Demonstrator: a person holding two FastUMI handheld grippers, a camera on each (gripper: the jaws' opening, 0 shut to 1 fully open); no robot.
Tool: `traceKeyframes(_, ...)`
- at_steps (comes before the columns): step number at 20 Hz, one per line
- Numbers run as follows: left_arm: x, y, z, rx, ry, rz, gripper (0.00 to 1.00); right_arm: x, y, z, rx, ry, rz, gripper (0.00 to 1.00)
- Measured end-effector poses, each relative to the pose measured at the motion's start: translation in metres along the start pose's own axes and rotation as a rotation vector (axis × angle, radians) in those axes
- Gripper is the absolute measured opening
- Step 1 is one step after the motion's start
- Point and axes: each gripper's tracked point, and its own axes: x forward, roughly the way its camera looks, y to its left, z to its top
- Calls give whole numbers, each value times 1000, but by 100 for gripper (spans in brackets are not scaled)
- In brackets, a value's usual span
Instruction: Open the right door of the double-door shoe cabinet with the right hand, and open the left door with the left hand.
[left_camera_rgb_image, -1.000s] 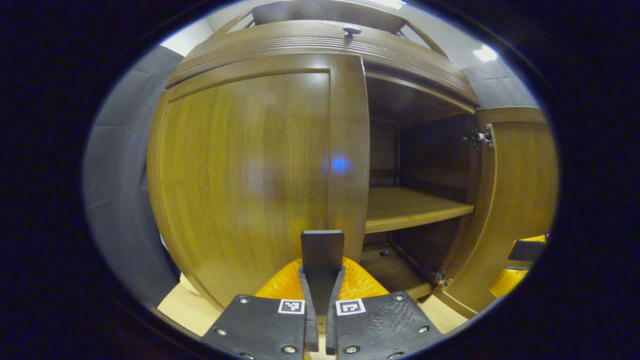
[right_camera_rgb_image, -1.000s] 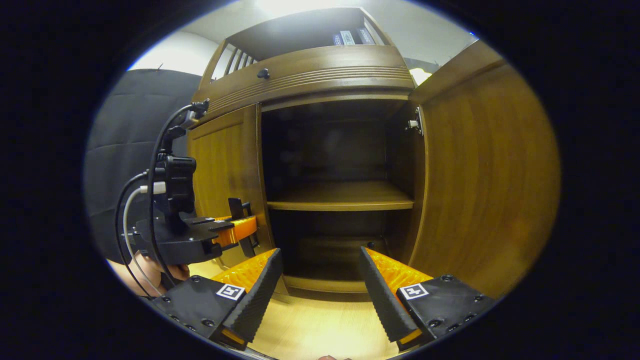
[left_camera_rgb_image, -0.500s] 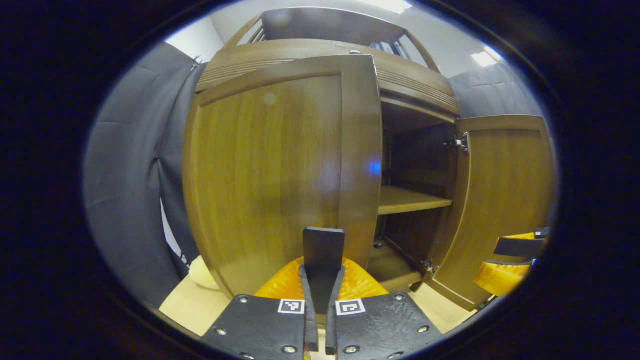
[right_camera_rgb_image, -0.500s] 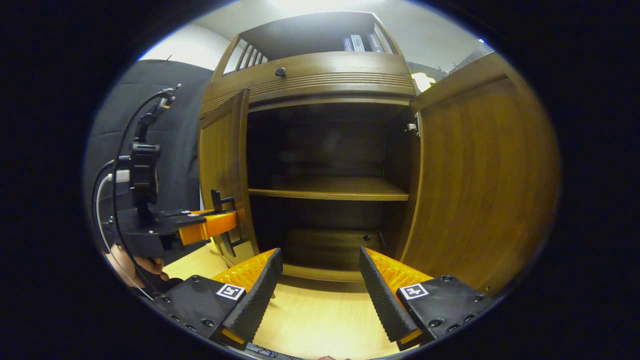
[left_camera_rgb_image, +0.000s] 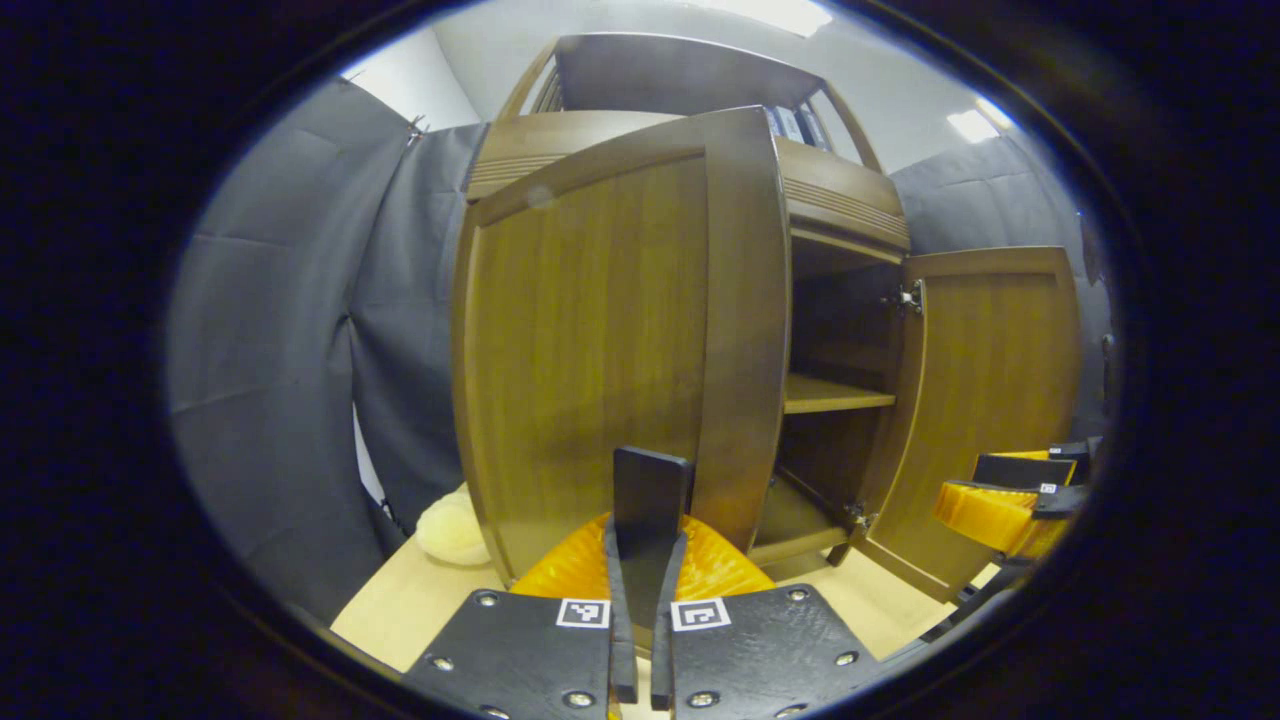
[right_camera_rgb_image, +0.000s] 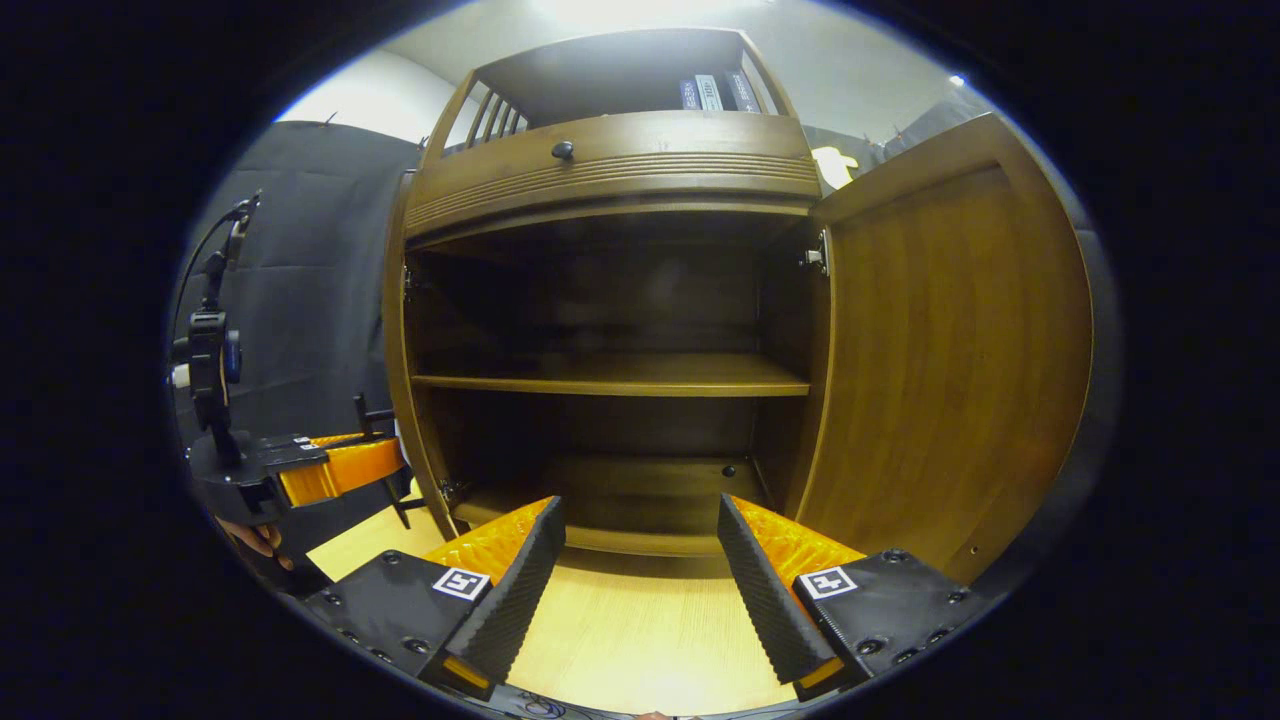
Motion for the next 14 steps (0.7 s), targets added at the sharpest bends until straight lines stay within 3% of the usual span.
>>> traceKeyframes(9, 1, 13, 11, -16, -17, 66, 7, -16, 27, -16, 4, 23, 29, 94)
traceKeyframes(11, 5, 12, 11, -12, -27, 55, 6, -18, 33, -19, 1, 36, 46, 94)
traceKeyframes(12, 2, 14, 14, -5, -34, 46, 7, -19, 36, -18, 6, 36, 56, 99)
traceKeyframes(14, 2, 18, 14, 19, -42, 31, 6, -20, 43, -14, 5, 28, 73, 94)
